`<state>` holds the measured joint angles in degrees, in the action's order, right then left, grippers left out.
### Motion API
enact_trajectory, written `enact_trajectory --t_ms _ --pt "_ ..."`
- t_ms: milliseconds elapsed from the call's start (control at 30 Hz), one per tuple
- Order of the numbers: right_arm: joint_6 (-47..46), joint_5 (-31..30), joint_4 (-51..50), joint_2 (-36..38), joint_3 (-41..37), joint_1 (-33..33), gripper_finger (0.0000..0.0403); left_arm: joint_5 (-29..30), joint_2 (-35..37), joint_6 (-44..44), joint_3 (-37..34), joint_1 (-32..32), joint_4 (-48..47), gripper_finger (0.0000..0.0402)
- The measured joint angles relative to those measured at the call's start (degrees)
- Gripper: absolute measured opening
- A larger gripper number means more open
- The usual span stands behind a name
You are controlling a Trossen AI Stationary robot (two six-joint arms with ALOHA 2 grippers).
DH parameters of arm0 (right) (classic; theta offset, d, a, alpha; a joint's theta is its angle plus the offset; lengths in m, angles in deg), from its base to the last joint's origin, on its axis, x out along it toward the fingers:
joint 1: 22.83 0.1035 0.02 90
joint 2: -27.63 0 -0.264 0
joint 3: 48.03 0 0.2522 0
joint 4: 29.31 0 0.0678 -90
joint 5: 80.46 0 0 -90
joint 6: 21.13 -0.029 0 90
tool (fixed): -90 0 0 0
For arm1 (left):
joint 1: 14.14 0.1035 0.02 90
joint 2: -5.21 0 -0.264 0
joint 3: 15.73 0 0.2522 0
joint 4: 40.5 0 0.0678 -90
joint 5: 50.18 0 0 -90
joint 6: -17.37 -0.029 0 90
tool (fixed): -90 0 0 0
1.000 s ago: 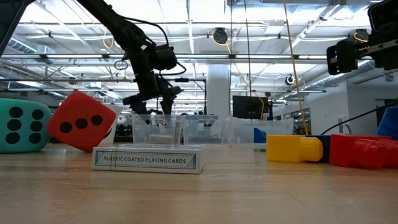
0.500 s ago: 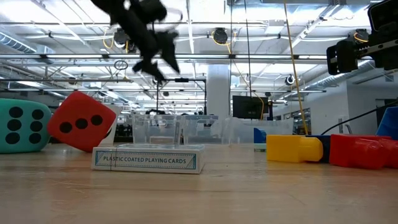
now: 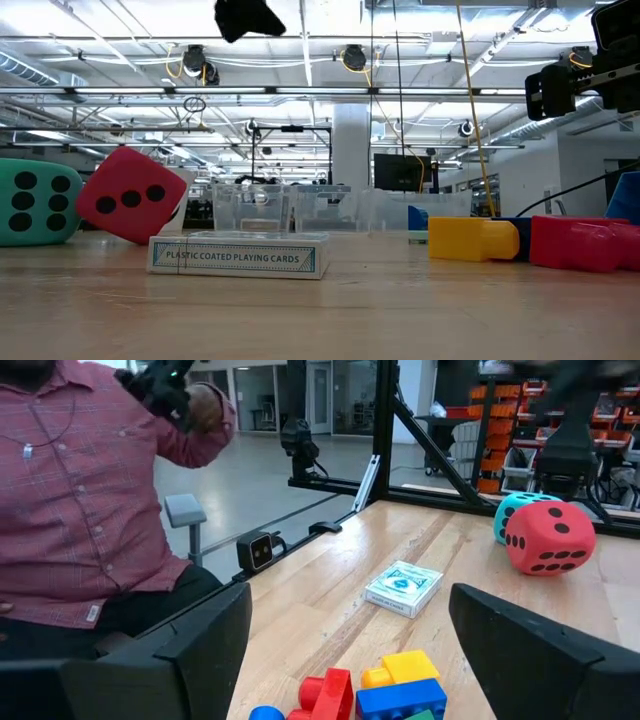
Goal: Pick & Place Toys
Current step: Put the light blue deck of cards into the left transparent bin
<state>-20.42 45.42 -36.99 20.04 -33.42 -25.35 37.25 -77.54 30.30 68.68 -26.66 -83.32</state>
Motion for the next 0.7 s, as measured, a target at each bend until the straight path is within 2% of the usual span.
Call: enact_trajectory --t_ms 133,333,500,700 --pt "-0.01 0.00 0.02 0.00 0.00 -0.01 0.0315 0.15 -4.19 -0.91 0.00 -6.25 0.16 0.0294" --pt "0.00 0.01 0.02 0.02 0.00 0.00 0.0314 4.10 -13.46 -1.90 0.00 -11.89 1.46 0.0299" --pt "-0.02 0.00 0.02 0.00 0.01 -0.01 0.0315 0.62 -22.19 4.76 0.00 -11.34 5.17 0.0323" --pt "0.00 0.02 0.02 0.02 -0.01 -0.01 0.0314 -0.36 -28.13 2.38 0.20 -10.25 5.36 0.0364"
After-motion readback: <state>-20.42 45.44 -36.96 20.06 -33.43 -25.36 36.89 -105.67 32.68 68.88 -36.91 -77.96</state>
